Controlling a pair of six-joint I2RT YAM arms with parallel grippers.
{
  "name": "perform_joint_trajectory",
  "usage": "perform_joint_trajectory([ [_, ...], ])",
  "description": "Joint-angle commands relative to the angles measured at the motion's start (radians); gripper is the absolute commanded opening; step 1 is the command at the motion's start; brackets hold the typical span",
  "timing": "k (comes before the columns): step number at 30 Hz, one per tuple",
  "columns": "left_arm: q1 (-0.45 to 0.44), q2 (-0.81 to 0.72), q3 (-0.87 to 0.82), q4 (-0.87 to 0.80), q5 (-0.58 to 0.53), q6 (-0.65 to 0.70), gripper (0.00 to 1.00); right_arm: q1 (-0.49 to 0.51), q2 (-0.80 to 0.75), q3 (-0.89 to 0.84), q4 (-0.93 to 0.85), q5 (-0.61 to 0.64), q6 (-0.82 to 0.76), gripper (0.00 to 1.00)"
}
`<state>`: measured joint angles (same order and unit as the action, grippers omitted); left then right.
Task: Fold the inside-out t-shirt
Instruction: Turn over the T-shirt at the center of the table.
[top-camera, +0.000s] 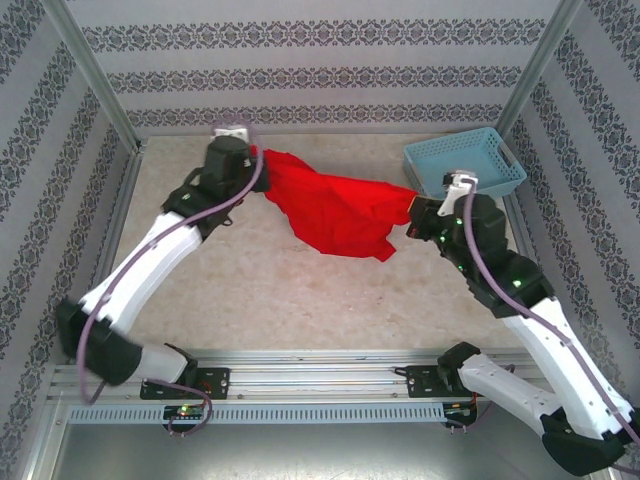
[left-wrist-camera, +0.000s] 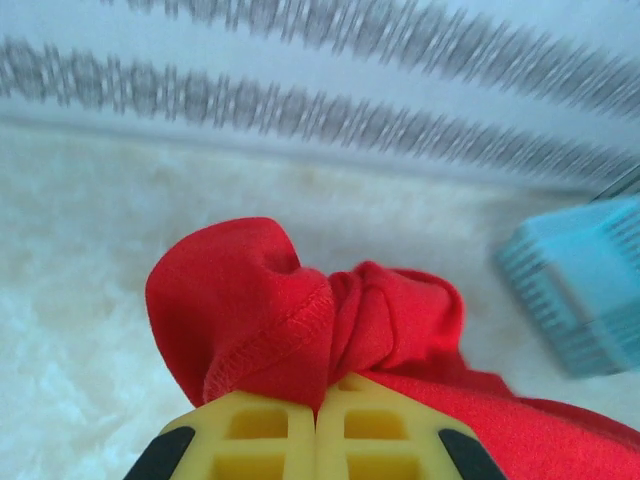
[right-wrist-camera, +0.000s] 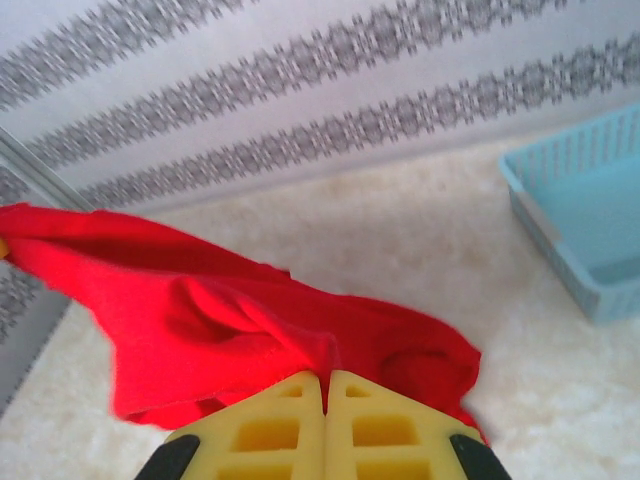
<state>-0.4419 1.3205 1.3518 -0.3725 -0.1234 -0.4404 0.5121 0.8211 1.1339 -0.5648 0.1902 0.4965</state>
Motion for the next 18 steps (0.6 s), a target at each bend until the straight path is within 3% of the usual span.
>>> perform_joint_trajectory([
  [1, 0.015, -0.014, -0.11, 0.024, 0.056, 0.017, 0.09, -0.01, -0.012, -0.032, -0.023, -0.004, -0.028, 0.0],
  [5, 0.012, 0.021, -0.268, -0.016, 0.133, -0.038, 0.48, -0.013, -0.014, -0.215, 0.001, -0.039, 0.053, 0.0],
  [8, 0.012, 0.011, -0.399, -0.005, 0.141, -0.092, 0.65, -0.018, -0.034, -0.334, -0.004, -0.042, 0.116, 0.0],
  [12, 0.011, 0.025, -0.466, 0.006, 0.153, -0.11, 0.73, -0.05, -0.06, -0.412, -0.035, -0.031, 0.158, 0.0],
  [18, 0.012, 0.111, -0.4, -0.003, 0.151, -0.13, 0.71, -0.102, -0.054, -0.416, -0.058, -0.047, 0.162, 0.0],
])
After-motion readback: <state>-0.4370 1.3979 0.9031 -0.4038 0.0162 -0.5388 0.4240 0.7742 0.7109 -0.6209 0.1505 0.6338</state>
